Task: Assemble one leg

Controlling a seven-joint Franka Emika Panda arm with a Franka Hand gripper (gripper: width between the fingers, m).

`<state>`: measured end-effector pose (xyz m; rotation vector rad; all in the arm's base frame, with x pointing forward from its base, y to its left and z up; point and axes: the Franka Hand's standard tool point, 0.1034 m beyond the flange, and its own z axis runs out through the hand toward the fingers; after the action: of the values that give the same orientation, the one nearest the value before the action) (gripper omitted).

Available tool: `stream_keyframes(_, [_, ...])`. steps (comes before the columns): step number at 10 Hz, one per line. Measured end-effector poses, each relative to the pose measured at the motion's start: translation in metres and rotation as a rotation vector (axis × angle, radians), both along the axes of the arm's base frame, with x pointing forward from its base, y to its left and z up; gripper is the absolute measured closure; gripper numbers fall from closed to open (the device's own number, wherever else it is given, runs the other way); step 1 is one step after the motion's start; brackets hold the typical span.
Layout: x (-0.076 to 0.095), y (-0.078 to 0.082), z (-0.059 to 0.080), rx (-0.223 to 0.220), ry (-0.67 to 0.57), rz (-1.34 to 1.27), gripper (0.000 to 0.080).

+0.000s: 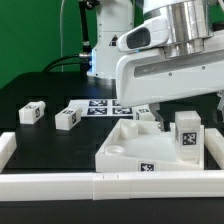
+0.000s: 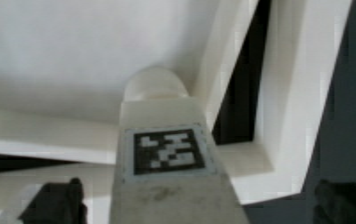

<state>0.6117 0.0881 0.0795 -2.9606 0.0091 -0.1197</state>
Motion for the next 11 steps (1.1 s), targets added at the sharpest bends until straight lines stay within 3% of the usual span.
stream_keyframes(2, [-0.0016,-0.0054,0.0012,0.021,0.165,0.033,0.0151])
stream_keyframes(3, [0.0050,-0.0087,0.0003,0.022,0.155,0.031,0.0151])
stream_keyframes(5, [0.0026,-0.0112,-0.0032,0.016,0.136,0.027,0.0372])
stream_keyframes(6, [0.0028,-0.0113,-0.0034,0.016,0.136,0.027,0.0372])
stream_keyframes(7, [0.0029,-0.0114,-0.0034,0.015,0.136,0.026,0.0509])
stream_keyframes(11, [0.0030,-0.0115,-0.0034,0.016,0.143,-0.017,0.0509])
